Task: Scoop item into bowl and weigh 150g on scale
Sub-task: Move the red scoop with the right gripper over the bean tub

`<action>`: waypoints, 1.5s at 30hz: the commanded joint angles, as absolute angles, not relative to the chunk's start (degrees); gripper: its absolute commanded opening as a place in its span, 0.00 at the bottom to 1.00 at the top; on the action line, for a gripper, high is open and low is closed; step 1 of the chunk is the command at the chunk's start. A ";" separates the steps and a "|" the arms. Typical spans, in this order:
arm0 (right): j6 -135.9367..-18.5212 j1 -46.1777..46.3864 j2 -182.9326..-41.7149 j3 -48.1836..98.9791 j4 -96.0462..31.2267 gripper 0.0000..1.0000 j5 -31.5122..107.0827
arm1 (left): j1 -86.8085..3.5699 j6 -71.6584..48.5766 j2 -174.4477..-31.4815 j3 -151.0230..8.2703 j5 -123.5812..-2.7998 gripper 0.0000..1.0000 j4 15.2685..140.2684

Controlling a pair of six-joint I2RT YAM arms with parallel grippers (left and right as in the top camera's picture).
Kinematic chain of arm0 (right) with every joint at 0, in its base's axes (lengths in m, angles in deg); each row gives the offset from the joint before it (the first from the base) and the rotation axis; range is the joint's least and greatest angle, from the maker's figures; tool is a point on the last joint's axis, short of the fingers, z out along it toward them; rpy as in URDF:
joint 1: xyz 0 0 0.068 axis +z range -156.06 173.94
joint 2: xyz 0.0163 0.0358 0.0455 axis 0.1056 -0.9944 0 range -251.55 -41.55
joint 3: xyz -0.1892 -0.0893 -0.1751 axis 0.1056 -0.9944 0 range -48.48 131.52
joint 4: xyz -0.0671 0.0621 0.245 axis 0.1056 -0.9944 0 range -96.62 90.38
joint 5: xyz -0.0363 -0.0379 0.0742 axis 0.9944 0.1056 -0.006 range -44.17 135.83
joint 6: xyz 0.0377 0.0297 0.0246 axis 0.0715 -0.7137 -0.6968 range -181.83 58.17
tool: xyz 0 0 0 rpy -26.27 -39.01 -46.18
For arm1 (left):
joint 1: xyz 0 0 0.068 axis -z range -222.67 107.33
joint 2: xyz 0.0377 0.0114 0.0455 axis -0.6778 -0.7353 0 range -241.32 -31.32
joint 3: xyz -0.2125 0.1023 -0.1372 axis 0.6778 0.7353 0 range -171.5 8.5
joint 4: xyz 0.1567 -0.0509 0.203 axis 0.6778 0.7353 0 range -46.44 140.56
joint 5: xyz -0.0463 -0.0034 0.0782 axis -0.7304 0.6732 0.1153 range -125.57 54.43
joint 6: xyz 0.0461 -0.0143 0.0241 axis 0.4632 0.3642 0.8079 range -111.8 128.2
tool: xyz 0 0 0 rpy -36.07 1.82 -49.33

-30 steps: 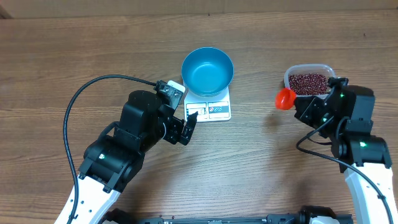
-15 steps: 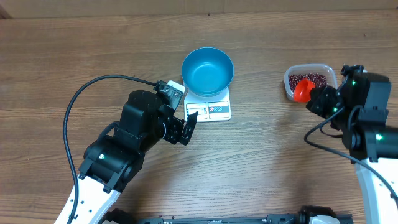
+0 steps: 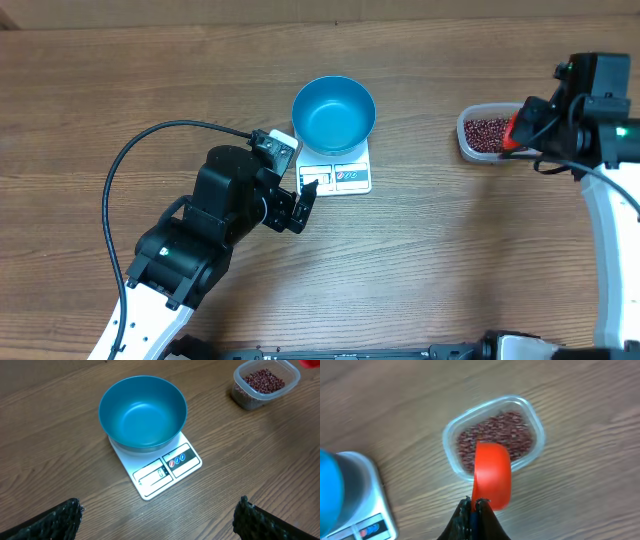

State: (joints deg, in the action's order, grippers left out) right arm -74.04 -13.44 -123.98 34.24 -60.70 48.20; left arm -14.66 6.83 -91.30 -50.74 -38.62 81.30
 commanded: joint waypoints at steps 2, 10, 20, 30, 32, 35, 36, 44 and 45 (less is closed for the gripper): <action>-67.92 -19.82 -127.53 35.99 -60.22 0.04 46.76 | -14.94 6.28 -90.56 -50.57 -39.45 0.99 81.28; -58.41 -23.82 -129.84 35.97 -57.23 0.04 37.10 | -14.94 6.28 -90.56 -50.57 -39.48 1.00 81.28; -56.75 -23.80 -132.25 35.86 -50.78 0.04 37.12 | -14.94 6.28 -90.56 -50.57 -39.45 0.99 81.28; -55.44 -23.75 -139.33 35.73 -48.94 0.04 34.80 | -14.94 6.28 -90.56 -50.57 -39.45 1.00 81.28; -54.00 -23.75 -140.81 35.73 -49.01 0.04 33.69 | -14.94 6.28 -90.56 -50.57 -39.48 1.00 81.28; -53.78 -23.75 -142.10 35.70 -49.14 0.04 33.73 | -14.94 6.28 -90.56 -50.57 -39.48 1.00 81.28; -53.78 -23.75 -142.48 35.70 -49.14 0.04 33.73 | -14.94 6.28 -90.56 -50.57 -39.45 1.00 81.28; -52.29 -23.75 -143.42 35.48 -48.92 0.04 33.82 | -14.94 6.28 -90.56 -50.57 -39.48 0.99 81.28; -52.29 -23.75 -143.44 35.48 -48.73 0.04 34.21 | -14.94 6.28 -90.56 -50.57 -39.48 1.00 81.28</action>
State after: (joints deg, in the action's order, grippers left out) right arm -53.32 -23.91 -142.83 34.24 -49.25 34.21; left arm -14.66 6.83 -91.30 -50.72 -38.62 81.30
